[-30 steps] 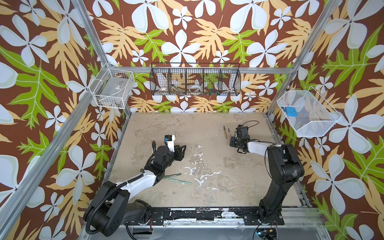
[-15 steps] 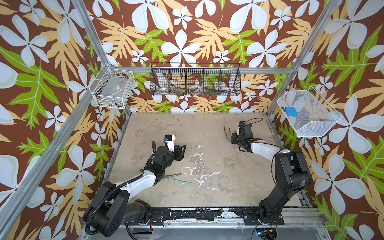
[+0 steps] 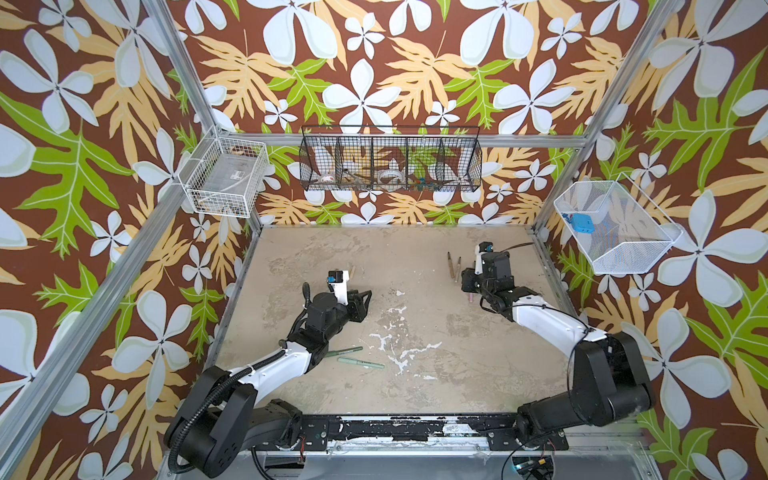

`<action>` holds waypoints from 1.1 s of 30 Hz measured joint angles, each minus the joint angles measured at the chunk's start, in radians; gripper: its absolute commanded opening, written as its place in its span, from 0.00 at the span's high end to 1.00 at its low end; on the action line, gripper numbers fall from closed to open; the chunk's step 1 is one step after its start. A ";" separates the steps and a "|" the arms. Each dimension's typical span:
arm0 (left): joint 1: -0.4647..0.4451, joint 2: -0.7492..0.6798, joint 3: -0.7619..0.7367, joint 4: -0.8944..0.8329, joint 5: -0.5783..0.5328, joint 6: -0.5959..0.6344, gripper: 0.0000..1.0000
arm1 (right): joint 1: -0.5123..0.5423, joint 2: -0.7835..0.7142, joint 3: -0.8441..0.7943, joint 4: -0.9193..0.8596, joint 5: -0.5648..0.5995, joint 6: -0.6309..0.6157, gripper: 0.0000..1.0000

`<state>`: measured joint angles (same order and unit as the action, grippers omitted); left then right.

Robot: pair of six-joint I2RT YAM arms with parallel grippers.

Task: Open the pen caps
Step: 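Move the left gripper to the light-green pen while the right gripper withdraws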

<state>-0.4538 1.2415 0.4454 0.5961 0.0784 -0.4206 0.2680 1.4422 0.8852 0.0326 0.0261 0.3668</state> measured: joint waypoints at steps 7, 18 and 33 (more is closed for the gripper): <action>-0.100 -0.058 0.018 -0.002 -0.003 0.072 0.48 | 0.103 -0.146 -0.093 -0.008 -0.068 0.015 0.65; -0.259 -0.224 0.080 -0.137 0.006 0.246 0.47 | 0.129 -0.383 -0.282 -0.004 -0.258 0.078 0.65; -0.288 -0.241 0.335 -0.990 -0.292 -0.026 0.49 | 0.131 -0.446 -0.288 -0.019 -0.446 0.097 0.67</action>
<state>-0.7414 1.0000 0.7799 -0.3943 -0.2134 -0.4465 0.3988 0.9958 0.5976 0.0135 -0.4202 0.4641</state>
